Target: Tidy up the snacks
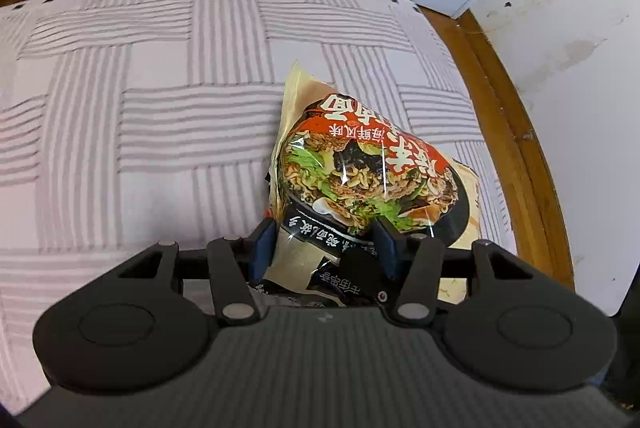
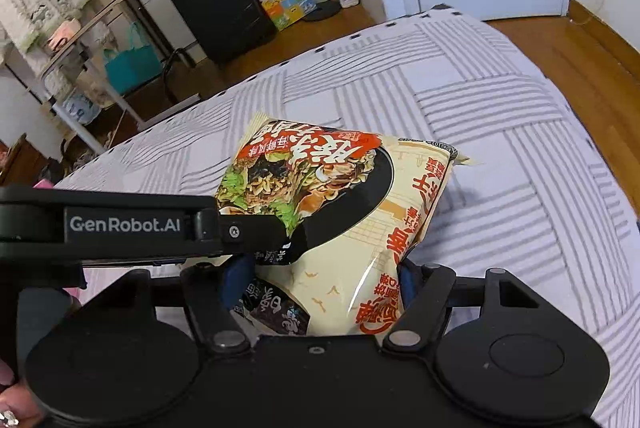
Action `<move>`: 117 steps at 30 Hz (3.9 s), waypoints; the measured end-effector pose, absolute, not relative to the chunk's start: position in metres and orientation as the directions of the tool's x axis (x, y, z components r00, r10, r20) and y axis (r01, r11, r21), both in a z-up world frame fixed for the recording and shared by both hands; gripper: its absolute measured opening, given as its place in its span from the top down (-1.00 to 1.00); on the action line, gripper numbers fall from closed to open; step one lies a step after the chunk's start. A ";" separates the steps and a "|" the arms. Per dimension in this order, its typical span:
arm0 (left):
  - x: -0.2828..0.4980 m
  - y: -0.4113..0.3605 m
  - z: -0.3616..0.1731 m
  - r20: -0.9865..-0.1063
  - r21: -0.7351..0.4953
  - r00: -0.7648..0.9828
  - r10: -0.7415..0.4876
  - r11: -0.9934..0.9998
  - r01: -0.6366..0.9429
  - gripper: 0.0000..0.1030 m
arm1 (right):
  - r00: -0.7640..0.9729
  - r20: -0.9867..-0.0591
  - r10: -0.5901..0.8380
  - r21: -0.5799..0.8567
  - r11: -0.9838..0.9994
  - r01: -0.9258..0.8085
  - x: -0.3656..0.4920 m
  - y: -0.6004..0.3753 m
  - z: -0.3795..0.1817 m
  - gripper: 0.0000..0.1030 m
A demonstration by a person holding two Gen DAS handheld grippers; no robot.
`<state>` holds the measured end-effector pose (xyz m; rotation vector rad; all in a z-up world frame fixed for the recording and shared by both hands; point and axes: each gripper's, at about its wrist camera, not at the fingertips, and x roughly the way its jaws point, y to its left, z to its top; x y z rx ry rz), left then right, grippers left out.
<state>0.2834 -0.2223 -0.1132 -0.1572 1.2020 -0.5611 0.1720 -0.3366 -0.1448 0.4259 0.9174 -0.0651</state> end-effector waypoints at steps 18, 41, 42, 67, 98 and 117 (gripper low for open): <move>0.181 -0.128 -0.075 -0.865 -0.318 0.332 -0.377 0.922 0.220 0.03 | 0.568 -0.805 0.173 0.281 0.954 0.107 0.100 -0.235 -0.104 -0.40; 0.056 0.023 0.011 -0.788 -0.311 0.524 -0.324 0.943 0.115 0.03 | 0.650 -0.724 0.232 0.205 0.972 -0.118 0.012 -0.083 -0.012 -0.39; 0.054 0.031 0.016 -0.783 -0.307 0.534 -0.319 0.945 0.113 0.03 | 0.654 -0.719 0.236 0.200 0.971 -0.131 0.013 -0.076 -0.007 -0.39; 0.207 0.217 -0.012 -0.749 -0.391 0.582 -0.317 0.920 -0.002 0.03 | 0.601 -0.661 0.450 0.221 0.882 -0.417 0.183 0.045 -0.019 -0.39; 0.161 0.171 0.006 -0.691 -0.169 0.703 -0.167 0.983 0.068 -0.08 | 0.737 -0.566 0.368 0.209 0.930 -0.303 0.123 -0.047 -0.005 -0.45; 0.049 0.106 0.062 -0.646 -0.190 0.700 -0.304 0.953 0.238 -0.09 | 0.842 -0.480 0.249 0.161 0.968 -0.194 0.009 -0.115 0.057 -0.46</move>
